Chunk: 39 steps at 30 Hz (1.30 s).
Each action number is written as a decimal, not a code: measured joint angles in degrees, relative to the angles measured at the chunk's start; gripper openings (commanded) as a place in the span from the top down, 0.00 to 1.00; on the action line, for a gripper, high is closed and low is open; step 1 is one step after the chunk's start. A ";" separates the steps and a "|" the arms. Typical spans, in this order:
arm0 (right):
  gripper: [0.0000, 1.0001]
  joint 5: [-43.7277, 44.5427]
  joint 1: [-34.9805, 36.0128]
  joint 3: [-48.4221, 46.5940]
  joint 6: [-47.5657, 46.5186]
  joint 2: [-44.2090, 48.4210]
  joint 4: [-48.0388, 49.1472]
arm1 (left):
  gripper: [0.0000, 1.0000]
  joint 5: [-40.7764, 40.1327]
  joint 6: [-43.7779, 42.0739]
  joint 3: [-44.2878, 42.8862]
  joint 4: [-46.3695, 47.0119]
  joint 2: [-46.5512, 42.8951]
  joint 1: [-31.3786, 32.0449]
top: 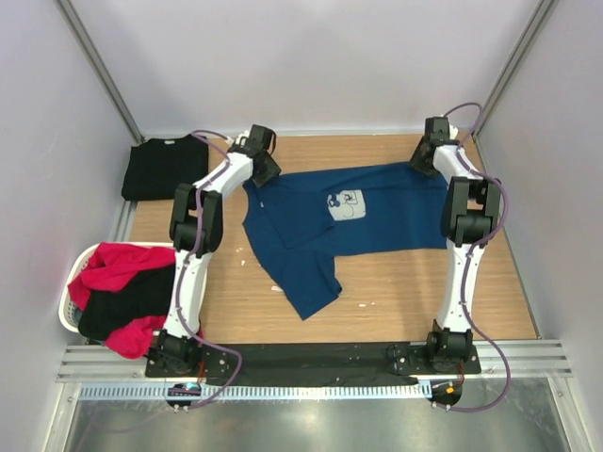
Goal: Fold and stack the t-shirts
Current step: Fold the tshirt
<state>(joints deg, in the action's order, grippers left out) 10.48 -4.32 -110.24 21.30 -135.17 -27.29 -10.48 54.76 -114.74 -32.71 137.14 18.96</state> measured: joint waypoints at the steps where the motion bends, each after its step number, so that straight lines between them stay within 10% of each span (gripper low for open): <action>1: 0.46 -0.17 0.13 -1.14 0.07 -0.68 -0.24 | 0.56 0.09 -0.11 -1.40 -0.22 0.83 -0.55; 11: 0.44 -2.73 0.72 -6.54 1.09 -2.91 -4.70 | 0.56 3.28 -2.34 -8.68 0.44 5.40 -4.17; 22: 0.27 -6.62 0.66 -9.40 -1.20 4.87 -12.55 | 0.27 7.28 -10.51 -7.10 -0.81 -3.15 -4.15; 31: 0.27 -4.76 -0.09 13.77 4.44 34.16 -12.90 | 0.27 3.48 -1.97 28.20 -1.49 -46.05 4.00; 39: 0.28 -2.36 -6.01 43.10 10.38 45.00 -12.81 | 0.31 -1.38 18.80 58.10 -6.56 -60.87 21.33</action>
<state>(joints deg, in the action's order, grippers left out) 8.12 -10.33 -67.13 31.68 -90.17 -40.10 -11.86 73.56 -56.64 -39.27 76.27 40.29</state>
